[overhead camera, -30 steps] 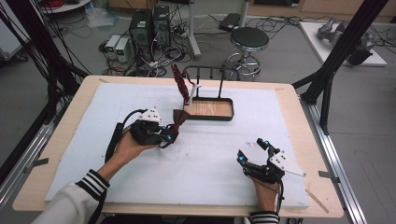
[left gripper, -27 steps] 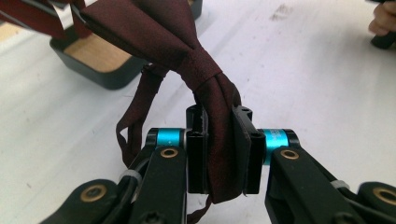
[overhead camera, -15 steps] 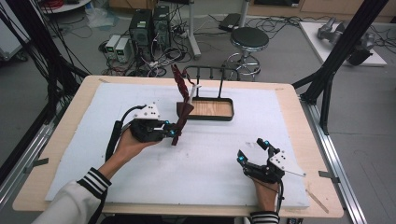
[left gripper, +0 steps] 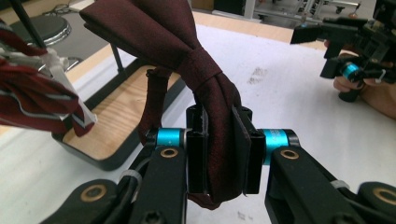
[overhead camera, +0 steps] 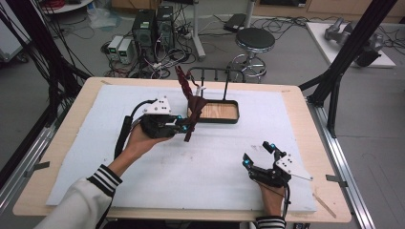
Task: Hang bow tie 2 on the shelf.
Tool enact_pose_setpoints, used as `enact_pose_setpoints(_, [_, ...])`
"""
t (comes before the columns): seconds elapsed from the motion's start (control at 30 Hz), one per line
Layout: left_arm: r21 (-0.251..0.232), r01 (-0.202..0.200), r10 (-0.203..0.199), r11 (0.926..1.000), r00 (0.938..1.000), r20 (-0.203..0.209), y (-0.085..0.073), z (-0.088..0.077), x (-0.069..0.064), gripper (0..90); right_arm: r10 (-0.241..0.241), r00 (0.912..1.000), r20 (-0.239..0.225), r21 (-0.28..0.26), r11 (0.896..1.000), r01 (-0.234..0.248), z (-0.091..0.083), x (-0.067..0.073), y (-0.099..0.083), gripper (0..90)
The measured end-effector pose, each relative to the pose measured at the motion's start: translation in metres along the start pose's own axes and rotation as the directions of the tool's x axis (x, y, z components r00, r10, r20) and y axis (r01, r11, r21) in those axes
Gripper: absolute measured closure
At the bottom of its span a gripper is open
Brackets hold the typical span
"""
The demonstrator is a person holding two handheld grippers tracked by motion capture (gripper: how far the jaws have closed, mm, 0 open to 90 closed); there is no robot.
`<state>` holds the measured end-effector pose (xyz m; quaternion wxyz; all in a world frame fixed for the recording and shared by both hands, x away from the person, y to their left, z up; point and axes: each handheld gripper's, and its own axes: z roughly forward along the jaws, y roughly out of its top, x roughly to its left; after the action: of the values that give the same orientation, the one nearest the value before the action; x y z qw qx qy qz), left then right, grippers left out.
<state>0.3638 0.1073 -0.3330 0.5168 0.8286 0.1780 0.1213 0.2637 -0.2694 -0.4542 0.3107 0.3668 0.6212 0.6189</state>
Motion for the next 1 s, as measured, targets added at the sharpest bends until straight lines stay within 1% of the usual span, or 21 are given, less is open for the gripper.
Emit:
enact_pose_setpoints(0.17, [-0.008, -0.011, 0.011, 0.9999, 0.9999, -0.002, 0.009, 0.005, 0.000, 76.9, 0.002, 1.0000, 0.001, 0.002, 1.000, -0.002, 0.000, 0.000, 0.000, 11.5])
enact_pose_setpoints(0.33, [-0.019, -0.011, 0.011, 0.9998, 0.9999, -0.005, 0.017, 0.011, 0.003, 77.0, 0.000, 1.0000, 0.000, 0.000, 1.000, 0.000, 0.000, 0.000, 0.000, 11.5])
enact_pose_setpoints(0.5, [-0.028, -0.019, 0.019, 0.9994, 0.9998, 0.001, 0.025, 0.016, 0.005, 77.0, 0.004, 1.0000, 0.000, 0.003, 1.000, -0.004, 0.000, 0.000, 0.000, 11.5])
enact_pose_setpoints(0.67, [-0.045, -0.025, 0.025, 0.9987, 0.9997, -0.007, 0.033, 0.022, 0.006, 76.9, 0.003, 1.0000, 0.001, 0.003, 1.000, -0.003, 0.000, 0.000, 0.000, 11.5])
enact_pose_setpoints(0.77, [-0.056, -0.022, 0.022, 0.9982, 0.9997, -0.008, 0.037, 0.026, 0.007, 77.0, 0.003, 1.0000, 0.001, 0.002, 1.000, -0.003, 0.000, 0.000, 0.000, 11.5])
enact_pose_setpoints(0.8, [-0.061, -0.015, 0.014, 0.9981, 0.9999, -0.008, 0.039, 0.027, 0.007, 77.0, 0.004, 1.0000, 0.000, 0.003, 1.000, -0.004, 0.000, 0.000, 0.000, 11.5])
enact_pose_setpoints(0.93, [-0.075, -0.018, 0.017, 0.9970, 0.9998, -0.009, 0.046, 0.031, 0.008, 77.0, 0.004, 1.0000, -0.001, 0.002, 1.000, -0.004, 0.000, 0.000, 0.000, 11.5])
enact_pose_setpoints(1.0, [-0.079, -0.013, 0.012, 0.9968, 0.9998, -0.015, 0.049, 0.033, 0.009, 77.0, 0.002, 1.0000, 0.000, 0.001, 1.000, -0.002, 0.000, 0.000, 0.000, 11.5])
